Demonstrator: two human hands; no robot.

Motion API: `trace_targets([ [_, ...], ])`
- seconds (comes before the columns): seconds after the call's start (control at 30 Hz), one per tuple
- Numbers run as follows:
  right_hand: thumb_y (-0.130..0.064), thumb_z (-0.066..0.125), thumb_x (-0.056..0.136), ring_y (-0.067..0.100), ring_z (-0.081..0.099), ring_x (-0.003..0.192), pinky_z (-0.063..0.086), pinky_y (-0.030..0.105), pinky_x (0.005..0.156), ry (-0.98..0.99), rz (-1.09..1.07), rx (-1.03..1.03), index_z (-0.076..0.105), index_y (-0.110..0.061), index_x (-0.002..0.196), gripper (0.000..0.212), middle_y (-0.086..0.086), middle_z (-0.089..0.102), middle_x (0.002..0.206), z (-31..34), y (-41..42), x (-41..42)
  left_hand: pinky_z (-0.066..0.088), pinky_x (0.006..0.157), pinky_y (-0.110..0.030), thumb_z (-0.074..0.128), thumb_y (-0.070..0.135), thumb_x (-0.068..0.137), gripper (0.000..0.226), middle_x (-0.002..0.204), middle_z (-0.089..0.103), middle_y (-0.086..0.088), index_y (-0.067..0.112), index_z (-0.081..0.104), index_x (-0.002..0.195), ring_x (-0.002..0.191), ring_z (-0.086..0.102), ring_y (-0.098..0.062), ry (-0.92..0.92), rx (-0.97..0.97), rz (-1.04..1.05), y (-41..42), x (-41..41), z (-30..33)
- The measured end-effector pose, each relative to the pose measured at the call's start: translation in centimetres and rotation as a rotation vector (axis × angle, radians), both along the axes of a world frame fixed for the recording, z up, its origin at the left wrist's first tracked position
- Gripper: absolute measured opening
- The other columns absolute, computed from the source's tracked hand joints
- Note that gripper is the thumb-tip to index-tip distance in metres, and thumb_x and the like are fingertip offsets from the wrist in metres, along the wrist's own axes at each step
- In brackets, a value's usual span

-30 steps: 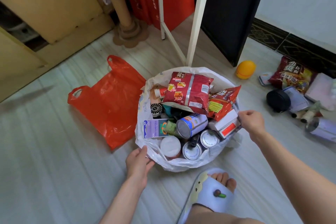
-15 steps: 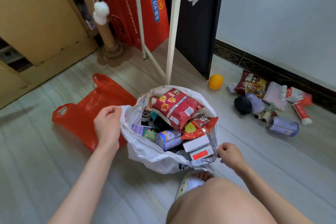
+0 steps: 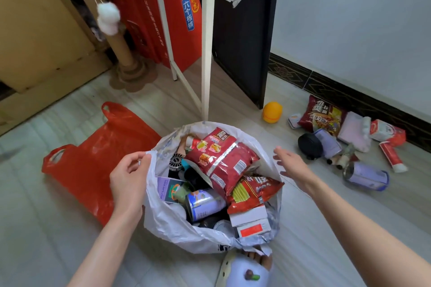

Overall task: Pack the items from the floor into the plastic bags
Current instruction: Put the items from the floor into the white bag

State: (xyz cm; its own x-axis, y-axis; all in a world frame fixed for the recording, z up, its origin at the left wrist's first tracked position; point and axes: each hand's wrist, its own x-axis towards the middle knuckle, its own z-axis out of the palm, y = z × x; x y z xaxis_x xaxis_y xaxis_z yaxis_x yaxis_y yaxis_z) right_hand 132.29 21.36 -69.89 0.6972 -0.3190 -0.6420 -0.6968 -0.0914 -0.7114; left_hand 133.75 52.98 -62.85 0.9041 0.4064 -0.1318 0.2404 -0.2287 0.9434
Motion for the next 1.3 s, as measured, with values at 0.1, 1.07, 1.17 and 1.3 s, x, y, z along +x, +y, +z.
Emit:
trace_targets([
  [0.1,-0.039,0.038,0.097,0.021,0.055,0.105,0.044,0.033,0.087,0.043,0.072,0.115,0.051,-0.008,0.126,0.044,0.005,0.056,0.118,-0.5,0.9,2.6,0.047,0.082,-0.035,0.064,0.015,0.084,0.015,0.092,0.066,-0.004,0.029,0.064,0.077,0.089,0.059,-0.019,0.006,-0.021,-0.013,-0.3,0.9,-0.8],
  [1.07,-0.052,0.038,0.093,0.027,0.033,0.135,0.026,0.039,0.110,0.152,0.236,0.029,0.034,-0.010,0.140,0.063,0.007,0.036,0.147,-6.0,-0.7,9.7,0.046,0.063,-0.008,0.063,0.012,0.084,0.008,0.085,0.065,0.006,0.019,0.066,0.082,0.072,0.059,0.003,0.080,-0.011,-0.032,-1.3,3.8,-3.0],
  [1.17,-0.049,0.044,0.092,0.037,0.052,0.117,0.038,0.045,0.105,0.157,0.248,-0.033,0.055,-0.003,0.121,0.056,0.018,0.057,0.125,-6.2,-0.7,9.4,0.044,0.058,-0.003,0.064,0.011,0.084,0.007,0.084,0.066,0.004,0.017,0.067,0.083,0.074,0.058,-0.002,0.093,-0.019,-0.038,-1.2,4.0,-3.0],
  [1.3,-0.036,0.051,0.092,0.023,0.053,0.070,0.048,0.040,0.081,0.068,0.187,-0.079,0.062,0.000,0.098,0.038,0.012,0.052,0.080,-3.6,-0.9,8.8,0.046,0.064,-0.017,0.063,0.012,0.084,0.007,0.084,0.067,0.001,0.017,0.067,0.082,0.076,0.059,-0.008,0.121,-0.053,-0.054,-0.7,3.7,-2.4],
])
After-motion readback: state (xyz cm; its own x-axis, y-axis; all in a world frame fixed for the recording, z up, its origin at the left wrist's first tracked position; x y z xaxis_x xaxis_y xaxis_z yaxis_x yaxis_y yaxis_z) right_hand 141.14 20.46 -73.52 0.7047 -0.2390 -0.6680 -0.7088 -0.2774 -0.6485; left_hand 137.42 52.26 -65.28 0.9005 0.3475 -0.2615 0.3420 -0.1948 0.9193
